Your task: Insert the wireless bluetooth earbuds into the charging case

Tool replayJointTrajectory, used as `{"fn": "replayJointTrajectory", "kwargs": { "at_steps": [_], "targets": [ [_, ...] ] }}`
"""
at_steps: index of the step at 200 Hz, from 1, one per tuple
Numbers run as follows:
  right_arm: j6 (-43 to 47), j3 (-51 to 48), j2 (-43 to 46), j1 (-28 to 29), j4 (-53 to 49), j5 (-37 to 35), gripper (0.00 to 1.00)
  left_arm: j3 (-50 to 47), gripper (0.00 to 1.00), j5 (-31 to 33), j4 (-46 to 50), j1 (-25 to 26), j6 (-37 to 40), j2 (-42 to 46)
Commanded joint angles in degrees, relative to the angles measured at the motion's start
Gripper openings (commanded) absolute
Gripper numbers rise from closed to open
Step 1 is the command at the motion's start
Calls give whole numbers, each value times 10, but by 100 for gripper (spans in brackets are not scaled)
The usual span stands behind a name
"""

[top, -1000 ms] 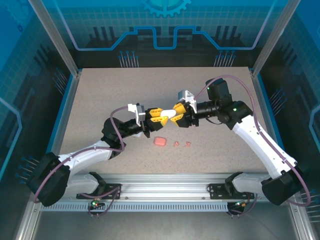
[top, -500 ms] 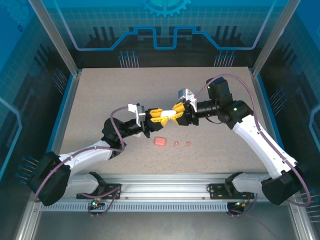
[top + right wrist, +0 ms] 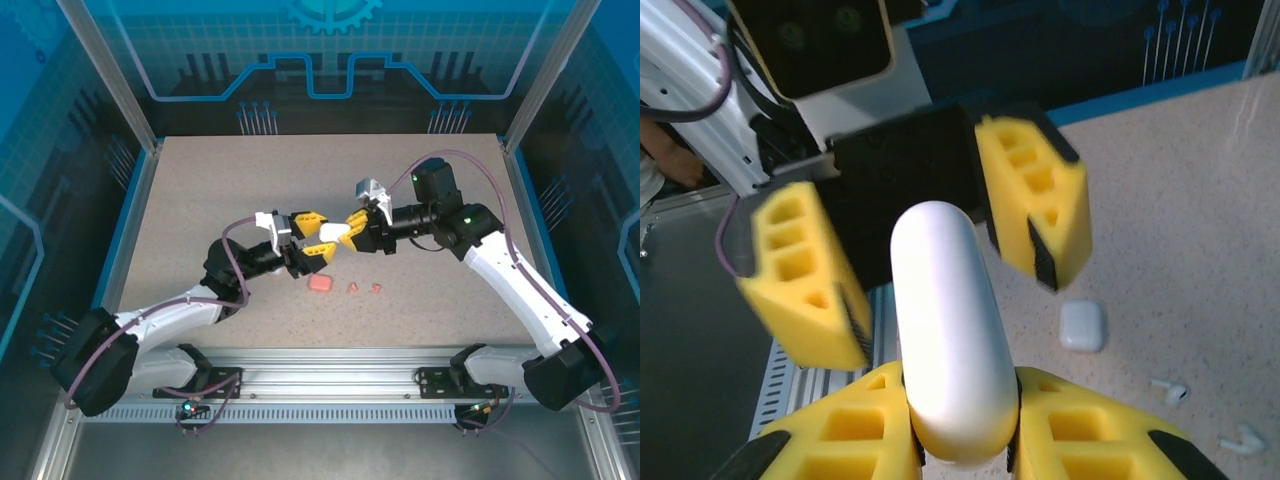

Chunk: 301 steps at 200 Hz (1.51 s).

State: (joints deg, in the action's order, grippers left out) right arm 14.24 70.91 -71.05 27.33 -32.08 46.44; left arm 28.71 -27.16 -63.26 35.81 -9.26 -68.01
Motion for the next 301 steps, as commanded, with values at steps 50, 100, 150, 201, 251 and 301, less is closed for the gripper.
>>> {"fn": "replayJointTrajectory", "kwargs": {
  "at_steps": [50,100,150,201,251,301],
  "targets": [
    [-80,-87,-13,-40,-14,-84,18,-28,94,89,115,2,98,118],
    [-128,-127,-116,-59,-22,-150,17,-40,99,227,206,2,136,196],
    [-166,-117,-243,-78,-9,-155,18,-51,99,286,271,2,129,236],
    [-166,-81,-328,-85,-29,-139,18,-51,99,299,313,2,134,257],
    [-170,-75,-354,-93,-34,-159,32,-52,99,309,324,2,135,259],
    [-177,-75,-336,-99,-36,-213,51,-52,99,328,350,2,119,264]
  ]
}}
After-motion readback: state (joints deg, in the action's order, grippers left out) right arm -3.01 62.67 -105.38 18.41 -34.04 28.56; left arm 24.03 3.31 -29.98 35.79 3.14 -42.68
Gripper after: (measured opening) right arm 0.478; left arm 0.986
